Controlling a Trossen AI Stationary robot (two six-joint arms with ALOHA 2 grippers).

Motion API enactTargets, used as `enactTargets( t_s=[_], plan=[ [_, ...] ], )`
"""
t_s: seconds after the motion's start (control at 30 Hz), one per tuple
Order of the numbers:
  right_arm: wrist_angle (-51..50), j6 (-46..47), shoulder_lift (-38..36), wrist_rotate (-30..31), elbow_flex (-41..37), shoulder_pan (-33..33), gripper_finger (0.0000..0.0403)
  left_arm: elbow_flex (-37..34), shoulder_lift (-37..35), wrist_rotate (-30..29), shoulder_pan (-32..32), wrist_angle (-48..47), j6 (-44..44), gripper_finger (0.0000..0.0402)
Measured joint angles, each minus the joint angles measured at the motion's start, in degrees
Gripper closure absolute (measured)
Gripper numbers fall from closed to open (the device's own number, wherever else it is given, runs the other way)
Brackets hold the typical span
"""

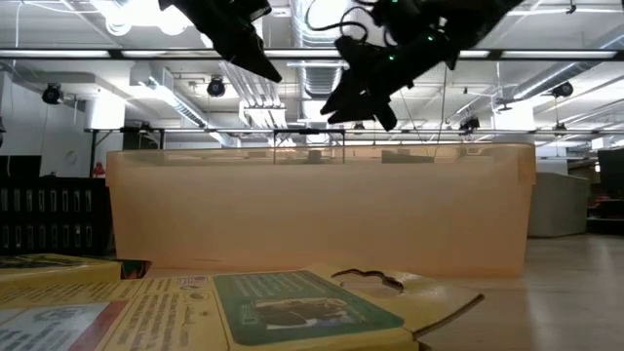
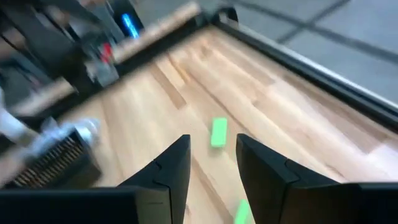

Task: Pick & Place School Supplies
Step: Adjust the black bin on the table

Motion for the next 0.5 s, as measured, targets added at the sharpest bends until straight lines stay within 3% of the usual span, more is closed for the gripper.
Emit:
enactTargets(
  t_s=[0.13,0.3,0.37,0.5],
  plan=[
    [-12.07,-0.35,4.41,0.00,8.57,0.00,0.0286,0.00,-1.00,2.60,3.35,-0.51,-0.02,0.0225],
    [-13.73,-3.22,9.09,0.03,13.79,0.70,0.0294,0.00,-4.01,4.41,8.30,-2.02,0.11,0.0225],
    [-13.67,-3.34,10.77,0.02,14.81,1.12,0.0297,0.00,-5.70,8.92,10.36,-2.53,0.14,0.0225],
    [-13.16,-3.31,12.35,0.02,15.98,1.44,0.0304,0.00,-8.78,23.77,14.40,-2.86,0.05,0.0225]
  ],
)
